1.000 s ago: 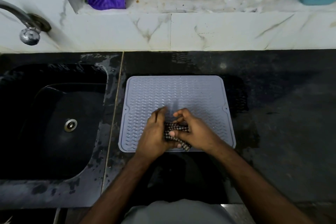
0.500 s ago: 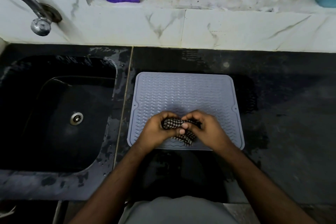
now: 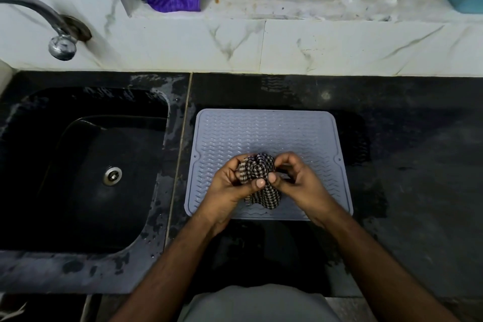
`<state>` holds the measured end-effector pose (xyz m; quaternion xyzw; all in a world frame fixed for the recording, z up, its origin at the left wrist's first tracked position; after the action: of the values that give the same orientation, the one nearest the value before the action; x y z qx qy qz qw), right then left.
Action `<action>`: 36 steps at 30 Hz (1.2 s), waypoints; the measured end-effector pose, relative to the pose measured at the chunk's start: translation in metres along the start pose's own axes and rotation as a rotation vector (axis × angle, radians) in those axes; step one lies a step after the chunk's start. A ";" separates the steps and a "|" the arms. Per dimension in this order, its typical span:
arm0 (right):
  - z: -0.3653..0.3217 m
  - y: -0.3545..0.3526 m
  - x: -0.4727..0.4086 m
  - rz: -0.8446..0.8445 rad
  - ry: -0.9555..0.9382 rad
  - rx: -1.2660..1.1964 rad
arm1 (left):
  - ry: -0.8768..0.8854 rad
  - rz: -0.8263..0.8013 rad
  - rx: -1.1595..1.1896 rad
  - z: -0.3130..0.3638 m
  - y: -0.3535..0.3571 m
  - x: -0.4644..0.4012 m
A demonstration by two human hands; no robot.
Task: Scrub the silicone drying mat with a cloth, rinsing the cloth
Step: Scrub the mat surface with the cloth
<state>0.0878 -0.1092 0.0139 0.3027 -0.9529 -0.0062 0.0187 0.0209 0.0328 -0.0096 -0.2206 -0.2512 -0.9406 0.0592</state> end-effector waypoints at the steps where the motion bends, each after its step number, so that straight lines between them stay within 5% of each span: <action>1: 0.000 -0.001 -0.001 -0.007 0.012 0.001 | 0.009 -0.017 -0.037 0.004 0.001 0.000; 6: -0.002 -0.003 -0.005 -0.107 0.053 0.009 | 0.039 -0.026 -0.202 0.011 0.001 0.002; 10: -0.004 -0.019 -0.007 0.060 0.009 0.013 | 0.110 0.158 -0.204 0.015 -0.014 0.005; 13: -0.007 -0.032 -0.005 0.115 -0.069 0.174 | 0.119 0.245 -0.214 0.014 -0.026 0.004; 16: -0.017 -0.033 -0.001 0.096 -0.254 0.397 | 0.174 0.294 -0.465 0.016 -0.019 0.004; 22: -0.024 -0.060 0.013 0.165 -0.269 0.450 | -0.018 -0.057 -0.506 -0.011 0.033 -0.003; 26: -0.029 -0.086 -0.001 0.126 -0.247 0.765 | -0.050 -0.055 -0.499 -0.036 0.070 -0.019; 30: -0.008 -0.086 -0.020 0.123 -0.080 1.205 | -0.027 0.037 -0.947 -0.047 0.064 -0.031; 36: 0.030 -0.042 0.005 0.293 0.067 1.256 | 0.113 0.367 -1.334 -0.019 0.006 -0.018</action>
<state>0.1065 -0.1466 -0.0168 0.1226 -0.8054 0.5648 -0.1319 0.0310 0.0182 -0.0303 -0.1995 0.4254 -0.8789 0.0823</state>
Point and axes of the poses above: each hand's wrist, its own x-axis away from the middle knuckle, its own y-axis out of the palm, z = x × y, the point moved 7 cm from there along -x, towards the middle knuckle, and after that the axes turned 12 degrees about -y, right-handed, at the moved point
